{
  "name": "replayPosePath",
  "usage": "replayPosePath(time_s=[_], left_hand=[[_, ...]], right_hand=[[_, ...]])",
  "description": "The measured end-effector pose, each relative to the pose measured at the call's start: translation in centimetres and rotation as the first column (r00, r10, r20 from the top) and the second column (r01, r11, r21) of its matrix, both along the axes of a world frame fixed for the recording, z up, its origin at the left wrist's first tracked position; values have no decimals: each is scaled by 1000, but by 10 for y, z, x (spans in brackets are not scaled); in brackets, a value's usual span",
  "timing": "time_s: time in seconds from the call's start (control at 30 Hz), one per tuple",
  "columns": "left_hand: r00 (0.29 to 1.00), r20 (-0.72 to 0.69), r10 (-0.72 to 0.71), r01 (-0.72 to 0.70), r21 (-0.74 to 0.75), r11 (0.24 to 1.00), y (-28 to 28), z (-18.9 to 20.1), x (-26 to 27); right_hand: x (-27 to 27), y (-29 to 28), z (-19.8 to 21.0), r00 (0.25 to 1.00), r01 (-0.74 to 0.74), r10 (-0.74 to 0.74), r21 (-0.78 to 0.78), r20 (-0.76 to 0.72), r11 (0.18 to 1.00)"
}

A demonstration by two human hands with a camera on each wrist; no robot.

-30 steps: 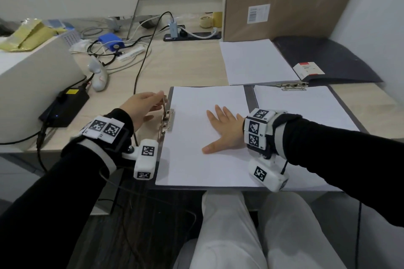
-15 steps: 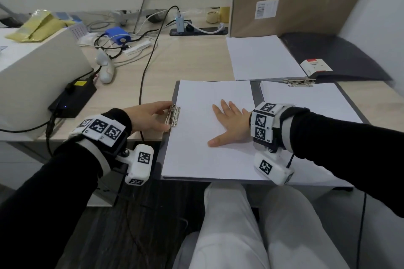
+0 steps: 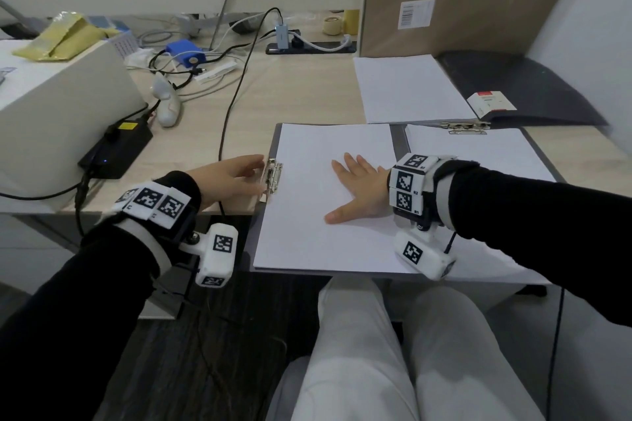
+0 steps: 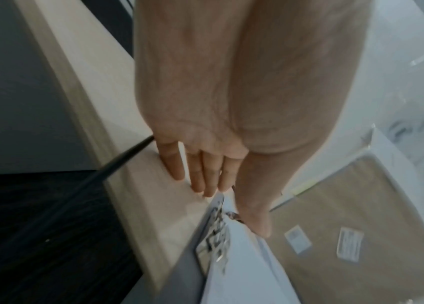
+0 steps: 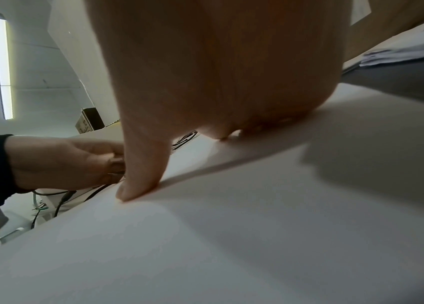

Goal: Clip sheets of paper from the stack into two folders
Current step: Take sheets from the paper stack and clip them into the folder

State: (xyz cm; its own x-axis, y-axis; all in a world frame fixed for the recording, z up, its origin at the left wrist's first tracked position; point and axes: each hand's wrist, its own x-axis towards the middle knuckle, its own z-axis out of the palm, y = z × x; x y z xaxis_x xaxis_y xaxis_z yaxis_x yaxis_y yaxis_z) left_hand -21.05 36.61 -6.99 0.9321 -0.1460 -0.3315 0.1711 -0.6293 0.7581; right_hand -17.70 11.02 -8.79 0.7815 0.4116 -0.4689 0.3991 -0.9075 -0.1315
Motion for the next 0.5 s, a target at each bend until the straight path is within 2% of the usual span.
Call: replayPosePath(time_s=[0.07,0.1,0.27,0.37,0.43,0.5], left_hand=[[990,-45,136,-140,-117,983,5,2,-1],[985,-51,167,-172,-115,978,8,2,-2],[987,-33,154,-155,-21,988,7,-4,1],[997,1,80,-80,151,985,-1,-2,-1],[999,33,1,-11,294,956,-6,-3,-3],[997,69,-29,0,395,919,-8,-5,-4]], right_hand=[[0,-1,2,1000,4,-4,7,1,1000],[0,-1,3,1000,6,-6,9,1,1000],[-5,2,7,1000,4,-4,-4,24,1000],[-5,2,7,1000,11,-11,1,28,1000],[-4,2,6,1000,10,-10,0,24,1000],[-3,2,7,1000,2,-2,-1,22,1000]])
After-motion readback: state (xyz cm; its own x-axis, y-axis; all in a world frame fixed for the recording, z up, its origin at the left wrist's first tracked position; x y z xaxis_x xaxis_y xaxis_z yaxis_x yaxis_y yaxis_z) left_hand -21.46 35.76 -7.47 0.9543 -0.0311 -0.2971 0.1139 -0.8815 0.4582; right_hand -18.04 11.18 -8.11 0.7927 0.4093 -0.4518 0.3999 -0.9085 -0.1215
